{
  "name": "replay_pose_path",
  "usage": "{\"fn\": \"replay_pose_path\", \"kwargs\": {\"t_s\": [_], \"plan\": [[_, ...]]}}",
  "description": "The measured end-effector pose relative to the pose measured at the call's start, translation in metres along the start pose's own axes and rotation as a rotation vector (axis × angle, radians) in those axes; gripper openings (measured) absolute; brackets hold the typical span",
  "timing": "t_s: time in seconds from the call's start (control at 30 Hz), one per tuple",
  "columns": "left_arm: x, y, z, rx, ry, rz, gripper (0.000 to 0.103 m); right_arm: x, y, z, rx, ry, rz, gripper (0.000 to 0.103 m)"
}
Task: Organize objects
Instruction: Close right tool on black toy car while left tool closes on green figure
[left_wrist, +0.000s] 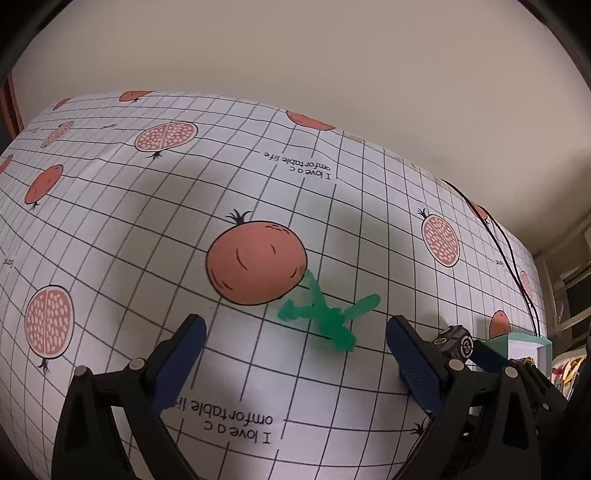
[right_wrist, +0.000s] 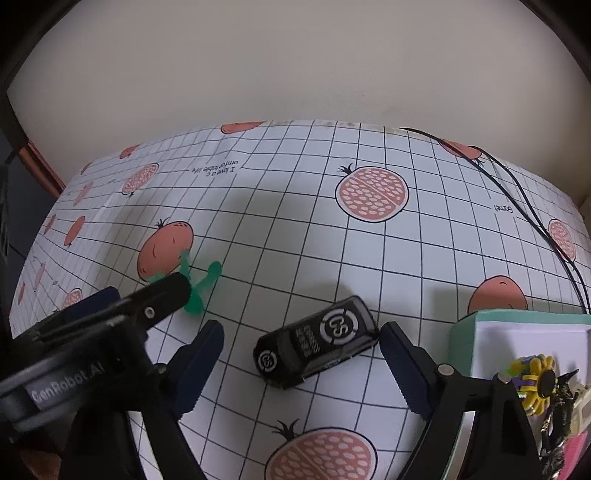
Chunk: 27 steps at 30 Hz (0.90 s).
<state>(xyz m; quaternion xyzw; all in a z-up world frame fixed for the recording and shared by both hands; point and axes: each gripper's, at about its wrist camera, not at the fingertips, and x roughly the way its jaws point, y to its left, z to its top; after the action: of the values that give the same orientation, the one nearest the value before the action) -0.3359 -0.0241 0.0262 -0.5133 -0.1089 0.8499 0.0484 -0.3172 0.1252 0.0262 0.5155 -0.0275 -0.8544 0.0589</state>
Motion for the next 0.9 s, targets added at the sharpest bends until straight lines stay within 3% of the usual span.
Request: {"fn": "replay_pose_path", "kwargs": {"t_s": [0.3,0.53,0.6,0.7,0.77,0.9], "plan": [[0.010,-0.006,0.000,0.020,0.007,0.013,0.097,0.008,0.001,0.003,-0.005,-0.005,-0.034,0.085],[0.014,-0.006,0.000,0.021,0.007,0.027,0.091,0.009,-0.003,0.003,-0.002,-0.011,-0.061,0.073],[0.014,-0.007,0.000,0.030,0.003,0.034,0.084,0.008,-0.005,0.003,0.000,-0.014,-0.058,0.070],[0.014,-0.009,0.000,0.036,0.004,0.032,0.081,0.007,-0.006,0.002,-0.006,-0.017,-0.061,0.065],[0.013,-0.010,-0.001,0.044,-0.001,0.038,0.076,0.006,-0.006,0.001,-0.016,-0.020,-0.079,0.051],[0.013,-0.012,-0.001,0.061,-0.007,0.061,0.062,0.005,-0.008,-0.001,-0.015,-0.019,-0.071,0.045]]}}
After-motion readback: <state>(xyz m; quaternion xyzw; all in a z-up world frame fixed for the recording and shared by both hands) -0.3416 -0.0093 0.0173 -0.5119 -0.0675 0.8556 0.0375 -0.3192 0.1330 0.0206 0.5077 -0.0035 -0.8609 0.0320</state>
